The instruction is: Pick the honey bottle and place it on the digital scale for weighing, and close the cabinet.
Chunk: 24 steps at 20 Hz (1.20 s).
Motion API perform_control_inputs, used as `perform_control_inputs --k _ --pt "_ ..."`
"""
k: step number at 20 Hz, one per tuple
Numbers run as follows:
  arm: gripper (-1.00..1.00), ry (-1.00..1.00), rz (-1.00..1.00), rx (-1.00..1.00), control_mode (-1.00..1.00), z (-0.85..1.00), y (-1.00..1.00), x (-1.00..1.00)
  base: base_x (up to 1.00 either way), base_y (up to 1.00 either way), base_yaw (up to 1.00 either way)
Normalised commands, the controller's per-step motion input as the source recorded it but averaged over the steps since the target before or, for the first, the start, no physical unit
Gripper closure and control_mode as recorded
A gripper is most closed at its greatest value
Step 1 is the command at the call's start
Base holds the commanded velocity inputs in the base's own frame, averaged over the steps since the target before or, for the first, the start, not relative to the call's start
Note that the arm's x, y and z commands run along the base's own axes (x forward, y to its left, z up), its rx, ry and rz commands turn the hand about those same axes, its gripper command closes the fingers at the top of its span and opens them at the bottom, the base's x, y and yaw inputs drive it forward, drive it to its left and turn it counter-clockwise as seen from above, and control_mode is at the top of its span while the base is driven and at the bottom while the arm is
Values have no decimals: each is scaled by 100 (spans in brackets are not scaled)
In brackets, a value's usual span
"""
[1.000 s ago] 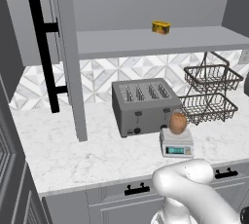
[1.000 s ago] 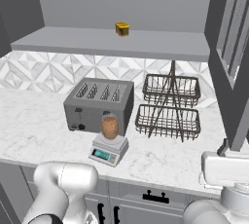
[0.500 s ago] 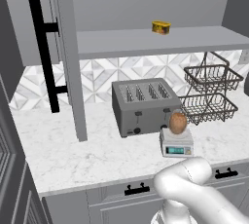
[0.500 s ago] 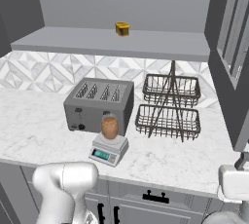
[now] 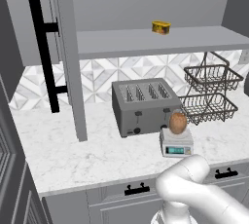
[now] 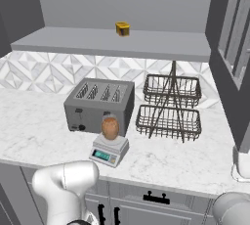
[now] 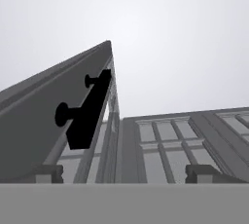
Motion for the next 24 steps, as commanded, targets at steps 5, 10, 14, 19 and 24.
perform_control_inputs --k 5,10,14,19,24 --pt "-100 4 0 -10 -100 70 43 10 0 0 0" --pt "-100 11 0 -23 -100 85 94 34 0 0 0" --pt "-100 19 -1 -15 -100 42 100 81 0 0 0" --pt "-100 24 -13 -1 -100 3 100 100 0 0 0" --pt "-100 28 -19 0 -100 0 100 100 0 0 0"
